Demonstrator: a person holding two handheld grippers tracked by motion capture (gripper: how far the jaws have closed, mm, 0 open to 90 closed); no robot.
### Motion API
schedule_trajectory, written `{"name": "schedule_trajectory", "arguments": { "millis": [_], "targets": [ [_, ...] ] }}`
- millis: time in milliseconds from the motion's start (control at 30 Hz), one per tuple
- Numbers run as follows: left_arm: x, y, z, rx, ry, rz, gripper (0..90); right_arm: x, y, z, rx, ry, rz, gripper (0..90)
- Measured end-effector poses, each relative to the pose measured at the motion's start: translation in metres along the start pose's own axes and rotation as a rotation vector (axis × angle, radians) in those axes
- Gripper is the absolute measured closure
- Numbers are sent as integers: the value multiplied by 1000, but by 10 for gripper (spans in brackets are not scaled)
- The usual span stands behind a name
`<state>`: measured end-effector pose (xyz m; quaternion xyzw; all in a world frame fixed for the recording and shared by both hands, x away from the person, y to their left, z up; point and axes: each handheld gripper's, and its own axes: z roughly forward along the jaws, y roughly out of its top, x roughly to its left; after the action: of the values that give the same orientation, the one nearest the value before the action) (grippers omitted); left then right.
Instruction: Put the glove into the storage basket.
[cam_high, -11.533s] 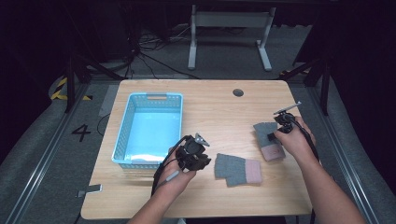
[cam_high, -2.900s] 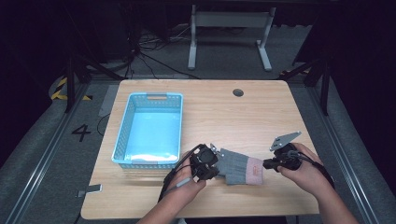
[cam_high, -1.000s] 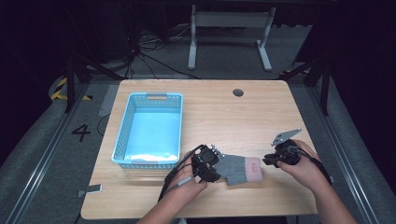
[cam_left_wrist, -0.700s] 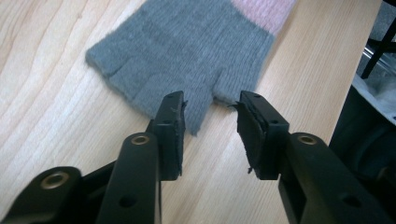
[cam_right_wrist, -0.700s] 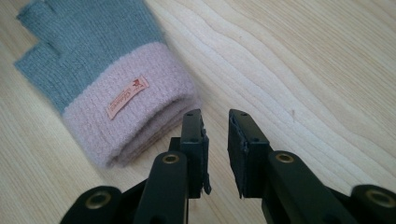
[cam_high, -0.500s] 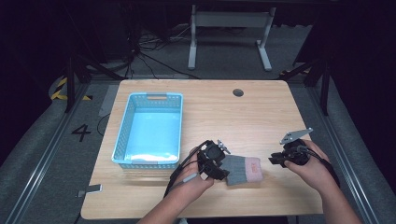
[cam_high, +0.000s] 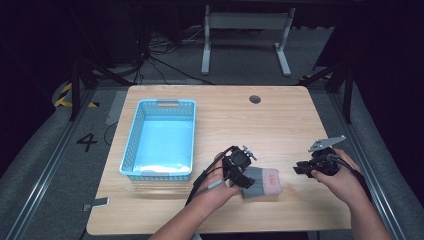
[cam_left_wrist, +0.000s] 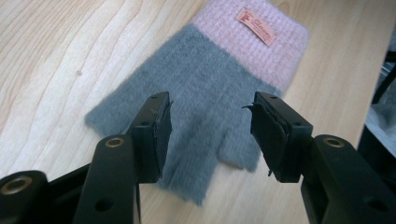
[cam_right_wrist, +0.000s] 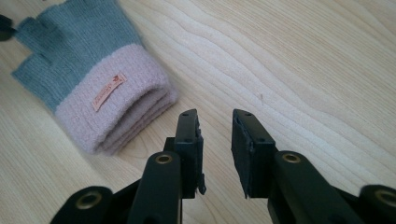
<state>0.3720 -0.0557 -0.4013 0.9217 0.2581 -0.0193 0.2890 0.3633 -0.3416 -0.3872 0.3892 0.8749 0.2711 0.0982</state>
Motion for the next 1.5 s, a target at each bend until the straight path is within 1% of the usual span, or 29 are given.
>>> {"name": "schedule_trajectory", "arguments": {
  "millis": [67,200,233,267,333,400,467,500,533,567,600,700,800,867,967,1000,1067,1133,1233,1300,1400,1500],
  "targets": [
    [1,3,6,-1,-16,-1,464,0,0,0,-2,5,2,723],
    [0,8,22,23,5,23,419,-1,0,-2,-13,9,8,716],
    [-1,8,25,32,9,19,412,-2,-1,-2,-15,10,10,711],
    [0,9,29,28,18,13,396,-2,-1,-2,-17,13,13,703],
    [1,10,33,28,16,5,369,-2,-1,-2,-19,19,18,690],
    [0,10,38,33,23,2,345,-2,-2,-3,-23,32,23,690],
    [0,10,41,45,24,-6,316,-2,-2,-5,-31,37,30,680],
    [-1,10,43,46,29,-2,300,-2,-2,-6,-36,37,31,674],
    [-1,11,43,52,40,7,281,-2,-2,-7,-41,38,33,674],
    [-3,11,45,62,66,16,256,-2,-1,-7,-44,39,33,673],
    [-3,11,47,65,73,17,220,-2,-1,-7,-43,41,34,670],
    [-6,10,49,74,92,39,203,-1,-1,-6,-39,45,30,667],
    [-8,10,51,79,99,50,179,1,0,-4,-36,48,24,664],
    [-8,10,52,82,103,56,172,2,0,-3,-33,49,18,661],
    [-10,10,53,85,114,51,172,2,0,-4,-33,51,18,660],
    [-10,10,54,91,117,51,173,2,0,-4,-36,49,19,660],
    [-10,11,54,98,121,66,181,2,1,-4,-39,50,20,660],
    [-10,11,54,106,123,67,197,2,1,-5,-43,50,23,658],
    [-13,12,54,105,142,49,236,2,0,-7,-53,49,27,656],
    [-13,12,53,106,147,49,270,1,1,-8,-58,49,25,655],
    [-15,12,52,100,144,45,382,1,2,-9,-63,51,25,654],
    [-17,13,50,105,132,37,534,1,4,-8,-68,55,21,653]
  ]
}}
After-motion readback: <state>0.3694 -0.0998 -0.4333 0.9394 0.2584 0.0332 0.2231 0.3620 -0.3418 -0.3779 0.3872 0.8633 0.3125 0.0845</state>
